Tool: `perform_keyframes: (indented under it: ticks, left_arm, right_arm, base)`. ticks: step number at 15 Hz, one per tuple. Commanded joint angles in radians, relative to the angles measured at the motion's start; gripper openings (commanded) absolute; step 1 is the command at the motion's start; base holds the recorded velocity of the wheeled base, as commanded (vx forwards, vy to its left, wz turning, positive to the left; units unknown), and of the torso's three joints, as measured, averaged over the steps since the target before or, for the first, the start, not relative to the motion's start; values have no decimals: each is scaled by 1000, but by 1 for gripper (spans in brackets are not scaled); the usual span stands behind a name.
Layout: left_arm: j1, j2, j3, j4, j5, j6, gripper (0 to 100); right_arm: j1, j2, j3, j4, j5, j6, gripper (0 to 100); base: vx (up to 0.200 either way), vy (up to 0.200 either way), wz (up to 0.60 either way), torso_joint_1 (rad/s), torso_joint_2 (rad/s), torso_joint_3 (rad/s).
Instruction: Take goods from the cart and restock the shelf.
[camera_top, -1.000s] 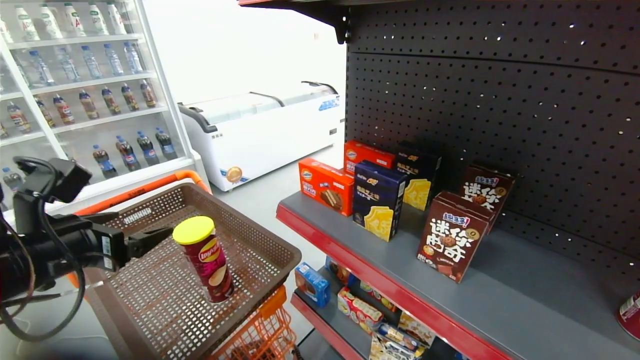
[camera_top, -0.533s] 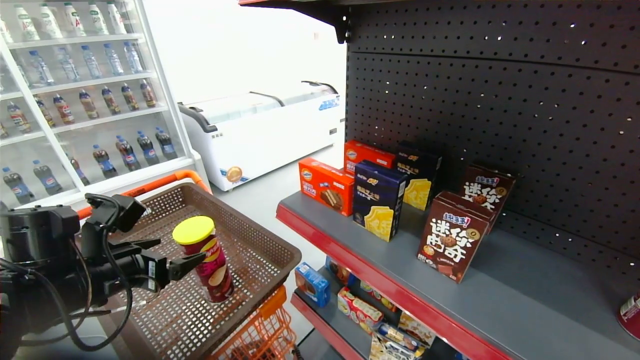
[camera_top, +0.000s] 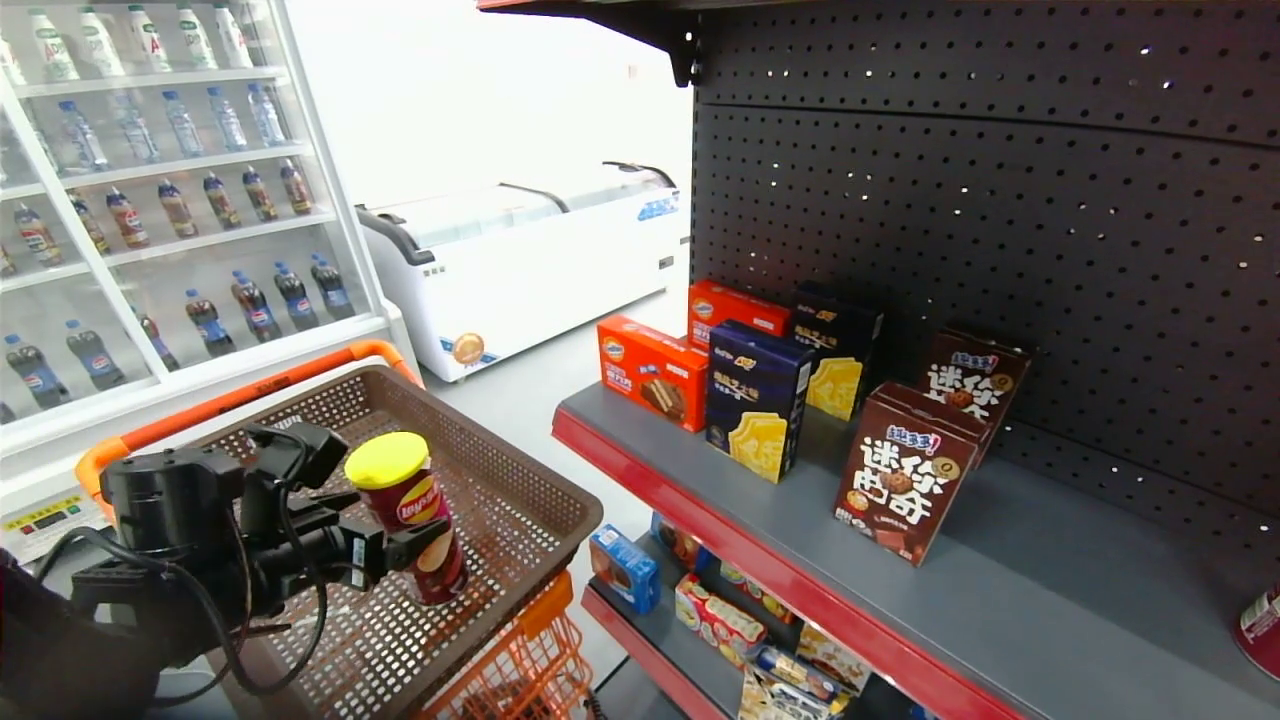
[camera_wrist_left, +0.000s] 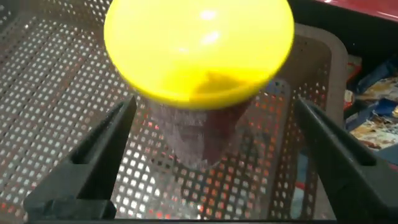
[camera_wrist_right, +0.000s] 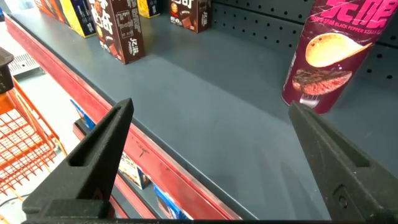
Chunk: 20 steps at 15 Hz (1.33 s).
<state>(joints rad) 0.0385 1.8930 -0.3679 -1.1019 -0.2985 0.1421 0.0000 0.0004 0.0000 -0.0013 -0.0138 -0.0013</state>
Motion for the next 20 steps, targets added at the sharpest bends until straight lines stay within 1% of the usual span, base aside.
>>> perform_keyframes:
  ticks: [1, 3, 4, 9, 12, 13, 15, 16, 17, 18, 19, 20]
  left_arm:
    - [-22, 147, 1, -110, -1, 2, 100]
    - [-35, 230, 1, -223, 1, 2, 100]
    - [-37, 256, 1, -260, 1, 2, 100]
    - [-40, 330, -28, -331, 2, 2, 100]
    - [-37, 353, -69, -345, 4, 2, 100]
    - [-37, 354, -94, -334, 10, 2, 0]
    - [-37, 351, -94, -328, 39, 1, 0]
    - [-37, 339, -89, -322, 91, -4, 0]
    - [-42, 294, -85, -322, 148, -16, 0]
    - [-43, 261, -80, -322, 174, -27, 0]
    - [-49, 170, -69, -322, 190, -75, 0]
    - [-42, 115, -66, -305, 197, -78, 0]
  right_arm:
    - [0, 0, 0, 0, 0, 0, 100]
    - [0, 0, 0, 0, 0, 0, 100]
    - [0, 0, 0, 0, 0, 0, 100]
    - [0, 0, 0, 0, 0, 0, 100]
    - [0, 0, 0, 0, 0, 0, 100]
    - [0, 0, 0, 0, 0, 0, 100]
    - [0, 0, 0, 0, 0, 0, 100]
    - [0, 0, 0, 0, 0, 0, 100]
    - [0, 0, 0, 0, 0, 0, 100]
    - [0, 0, 0, 0, 0, 0, 100]
    - [0, 0, 0, 0, 0, 0, 100]
    - [0, 0, 0, 0, 0, 0, 100]
  base:
    - [0, 0, 0, 0, 0, 0]
    - [0, 0, 0, 0, 0, 0]
    - [0, 0, 0, 0, 0, 0]
    - [0, 0, 0, 0, 0, 0]
    - [0, 0, 0, 0, 0, 0]
    - [0, 0, 0, 0, 0, 0]
    - [0, 0, 0, 0, 0, 0]
    - [0, 0, 0, 0, 0, 0]
    - [0, 0, 0, 0, 0, 0]
    - [0, 0, 0, 0, 0, 0]
    - [0, 0, 0, 0, 0, 0]
    - [0, 0, 0, 0, 0, 0]
